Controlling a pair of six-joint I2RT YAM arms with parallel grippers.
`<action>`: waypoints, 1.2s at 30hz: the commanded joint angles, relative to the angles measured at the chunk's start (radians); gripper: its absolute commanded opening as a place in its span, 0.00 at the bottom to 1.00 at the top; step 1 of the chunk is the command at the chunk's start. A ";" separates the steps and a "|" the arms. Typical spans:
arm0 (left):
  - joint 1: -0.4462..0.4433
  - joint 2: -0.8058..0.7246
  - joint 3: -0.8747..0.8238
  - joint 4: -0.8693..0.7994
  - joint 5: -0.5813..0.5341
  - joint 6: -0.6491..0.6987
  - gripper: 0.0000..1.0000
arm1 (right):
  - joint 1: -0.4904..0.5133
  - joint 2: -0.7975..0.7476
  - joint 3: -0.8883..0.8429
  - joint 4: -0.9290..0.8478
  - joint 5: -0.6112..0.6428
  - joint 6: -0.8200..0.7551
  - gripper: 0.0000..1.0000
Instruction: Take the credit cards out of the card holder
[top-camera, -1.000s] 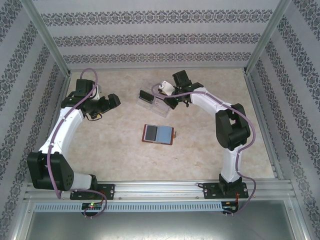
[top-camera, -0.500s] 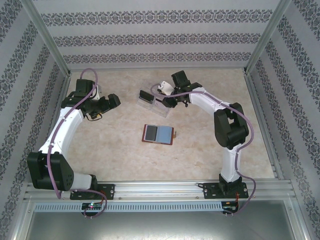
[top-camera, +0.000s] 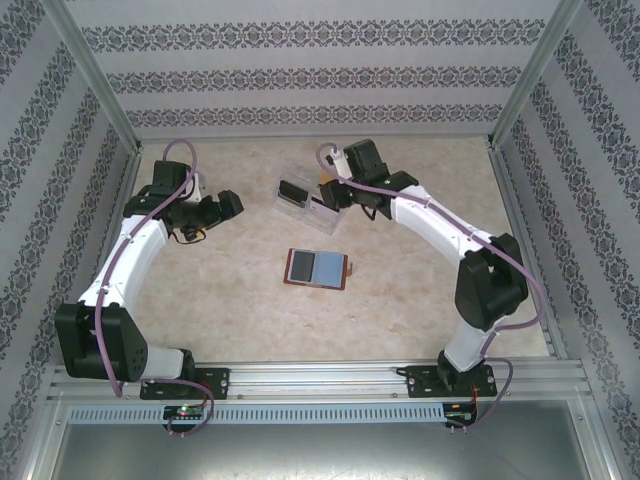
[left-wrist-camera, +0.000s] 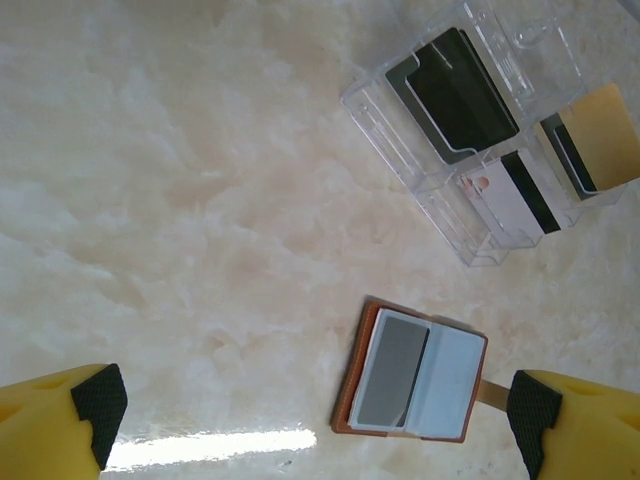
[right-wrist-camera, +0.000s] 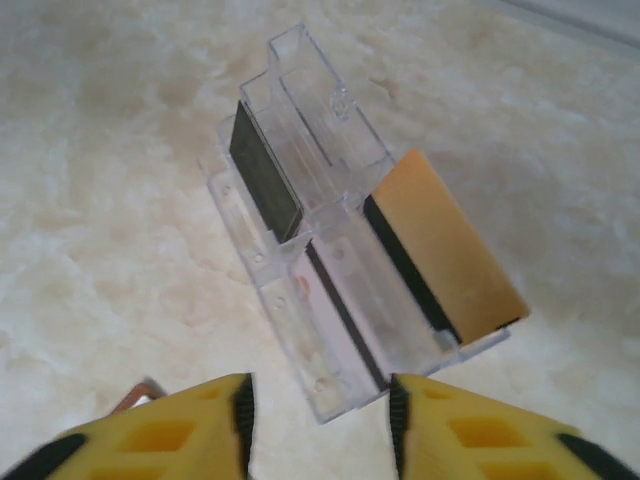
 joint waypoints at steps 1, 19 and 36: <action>0.007 -0.013 -0.019 0.029 0.034 0.003 1.00 | 0.050 -0.040 -0.110 -0.016 0.043 0.331 0.52; -0.121 0.122 -0.073 0.138 0.224 -0.060 0.88 | 0.246 0.102 -0.289 0.095 0.055 0.705 0.48; -0.343 0.373 -0.044 0.276 0.207 -0.155 0.61 | 0.194 0.083 -0.449 0.364 -0.068 0.809 0.36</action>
